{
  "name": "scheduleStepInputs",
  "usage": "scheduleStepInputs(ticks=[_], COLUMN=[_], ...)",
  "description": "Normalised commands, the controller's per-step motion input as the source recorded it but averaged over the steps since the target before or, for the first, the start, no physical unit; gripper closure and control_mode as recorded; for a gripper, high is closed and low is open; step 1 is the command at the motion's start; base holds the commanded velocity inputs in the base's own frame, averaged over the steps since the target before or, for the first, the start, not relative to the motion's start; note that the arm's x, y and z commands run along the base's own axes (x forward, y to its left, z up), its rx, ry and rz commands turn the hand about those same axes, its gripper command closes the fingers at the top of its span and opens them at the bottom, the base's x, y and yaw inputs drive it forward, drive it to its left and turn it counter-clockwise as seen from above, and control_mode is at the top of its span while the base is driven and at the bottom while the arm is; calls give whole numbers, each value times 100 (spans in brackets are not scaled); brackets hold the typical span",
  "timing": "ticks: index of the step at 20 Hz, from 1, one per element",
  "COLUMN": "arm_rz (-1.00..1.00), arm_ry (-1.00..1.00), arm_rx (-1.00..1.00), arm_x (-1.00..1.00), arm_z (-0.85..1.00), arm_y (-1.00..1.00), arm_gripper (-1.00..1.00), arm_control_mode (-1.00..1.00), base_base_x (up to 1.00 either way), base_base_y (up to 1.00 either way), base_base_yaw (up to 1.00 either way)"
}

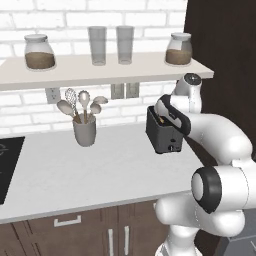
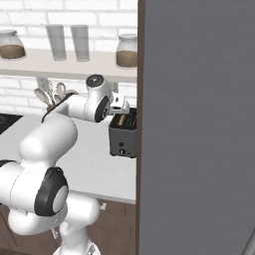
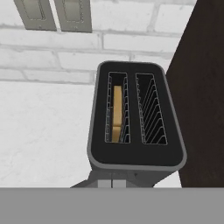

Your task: Start the toaster. Once the lever pops up, take the bread to the plate on the dining counter.

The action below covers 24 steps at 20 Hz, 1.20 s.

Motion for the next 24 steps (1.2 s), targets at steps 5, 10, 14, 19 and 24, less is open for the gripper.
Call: scheduleStepInputs(ticks=[5,10,14,19,24], arm_rz=[0,0,0,0,0], arm_ry=[0,0,0,0,0], arm_rx=[0,0,0,0,0], arm_x=[0,0,0,2,1], arm_z=[0,0,0,0,0], arm_y=[0,0,0,-1,0], arm_gripper=[100,100,100,100,100], arm_control_mode=[-100,-100,-100,-100,-100], base_base_x=[0,0,0,0,0], base_base_y=[0,0,0,0,0], base_base_yaw=[0,0,0,0,0])
